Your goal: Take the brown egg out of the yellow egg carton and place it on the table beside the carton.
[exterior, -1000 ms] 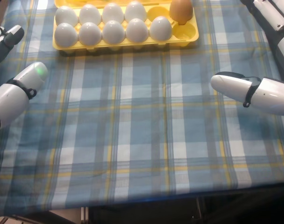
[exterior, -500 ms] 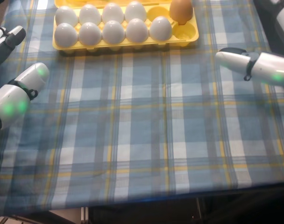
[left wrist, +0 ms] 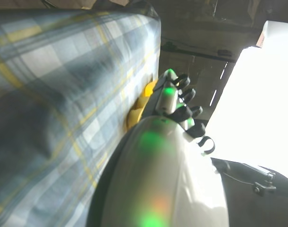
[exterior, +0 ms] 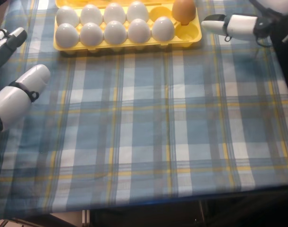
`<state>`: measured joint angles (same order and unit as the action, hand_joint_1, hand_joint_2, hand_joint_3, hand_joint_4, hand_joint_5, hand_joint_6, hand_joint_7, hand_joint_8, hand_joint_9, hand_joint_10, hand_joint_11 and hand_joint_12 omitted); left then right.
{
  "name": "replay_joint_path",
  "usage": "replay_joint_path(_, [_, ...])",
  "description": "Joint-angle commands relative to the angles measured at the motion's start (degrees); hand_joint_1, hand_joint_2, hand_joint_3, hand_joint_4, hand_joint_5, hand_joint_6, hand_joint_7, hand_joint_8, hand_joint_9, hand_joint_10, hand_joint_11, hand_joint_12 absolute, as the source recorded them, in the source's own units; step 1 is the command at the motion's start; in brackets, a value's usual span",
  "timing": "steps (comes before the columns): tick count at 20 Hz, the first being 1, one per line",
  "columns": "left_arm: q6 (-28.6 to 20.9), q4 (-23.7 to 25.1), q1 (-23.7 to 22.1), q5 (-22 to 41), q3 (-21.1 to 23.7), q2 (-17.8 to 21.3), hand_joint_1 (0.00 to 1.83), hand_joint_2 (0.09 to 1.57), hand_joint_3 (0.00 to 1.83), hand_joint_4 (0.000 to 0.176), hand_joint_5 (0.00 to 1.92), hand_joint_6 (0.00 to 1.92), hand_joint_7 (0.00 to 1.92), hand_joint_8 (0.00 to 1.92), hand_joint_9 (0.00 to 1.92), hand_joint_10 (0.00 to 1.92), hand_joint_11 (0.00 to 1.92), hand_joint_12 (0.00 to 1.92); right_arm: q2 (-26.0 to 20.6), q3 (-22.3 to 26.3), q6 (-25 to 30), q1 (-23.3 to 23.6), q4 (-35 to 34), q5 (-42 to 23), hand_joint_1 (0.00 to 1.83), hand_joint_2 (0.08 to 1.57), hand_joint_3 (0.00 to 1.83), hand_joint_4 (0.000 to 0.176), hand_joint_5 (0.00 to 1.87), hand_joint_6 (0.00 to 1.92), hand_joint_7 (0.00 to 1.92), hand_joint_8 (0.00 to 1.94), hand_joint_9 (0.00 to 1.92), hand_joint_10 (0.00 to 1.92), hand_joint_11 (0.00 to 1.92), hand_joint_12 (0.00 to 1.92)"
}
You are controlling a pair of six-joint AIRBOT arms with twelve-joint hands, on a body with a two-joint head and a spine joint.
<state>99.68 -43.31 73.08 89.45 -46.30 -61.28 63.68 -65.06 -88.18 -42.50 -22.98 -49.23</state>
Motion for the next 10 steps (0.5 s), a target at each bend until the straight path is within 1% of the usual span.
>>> replay_joint_path(1, [-0.4,2.4,-0.4,6.9,-0.4,0.0,0.29,1.23,0.0,0.054,0.33,0.0,0.15,0.0,0.04,0.0,0.0,0.0,0.4,-0.8,0.1,1.4,2.1,-4.7,0.54,1.0,0.0,0.002,0.41,0.01,0.42,0.01,0.16,0.0,0.0,0.0])
replay_joint_path(2, [-0.4,2.4,-0.4,6.8,-0.4,0.0,0.29,1.23,0.0,0.055,0.33,0.0,0.15,0.0,0.04,0.0,0.0,0.0,0.9,-1.3,0.1,1.8,2.4,-4.0,0.55,0.99,0.0,0.0,0.44,0.02,0.45,0.02,0.18,0.01,0.0,0.0])
replay_joint_path(3, [-0.4,2.4,-0.4,6.7,-0.4,0.0,0.29,1.23,0.0,0.06,0.32,0.0,0.15,0.0,0.04,0.0,0.0,0.0,1.6,-2.2,0.1,2.4,2.5,-3.1,0.53,0.99,0.0,0.0,0.46,0.01,0.48,0.01,0.19,0.0,0.0,0.0])
replay_joint_path(4, [-0.4,2.4,-0.4,6.7,-0.4,0.0,0.28,1.23,0.0,0.059,0.32,0.0,0.15,0.0,0.04,0.0,0.0,0.0,2.2,-3.1,0.1,3.0,2.5,-2.0,0.54,0.99,0.0,0.0,0.47,0.01,0.48,0.01,0.19,0.0,0.0,0.0])
replay_joint_path(6, [-0.4,2.5,-0.4,6.5,-0.5,0.0,0.31,1.23,0.0,0.048,0.33,0.0,0.16,0.0,0.04,0.0,0.0,0.0,4.0,-5.6,0.1,4.4,2.5,0.4,0.58,1.0,0.0,0.0,0.51,0.02,0.47,0.0,0.21,0.01,0.01,0.0])
replay_joint_path(7, [-0.4,2.5,-0.4,6.5,-0.5,0.0,0.31,1.23,0.0,0.046,0.33,0.0,0.16,0.0,0.05,0.0,0.0,0.0,4.7,-6.4,0.1,4.7,2.5,1.1,0.58,1.01,0.01,0.0,0.52,0.02,0.47,0.0,0.22,0.01,0.01,0.01])
replay_joint_path(10, [-0.4,2.5,-0.4,6.4,-0.5,0.0,0.31,1.24,0.0,0.049,0.33,0.0,0.15,0.0,0.05,0.0,0.0,0.0,6.9,-9.1,0.1,5.7,2.5,3.6,0.58,1.03,0.0,0.0,0.57,0.01,0.52,0.01,0.25,0.01,0.0,0.0])
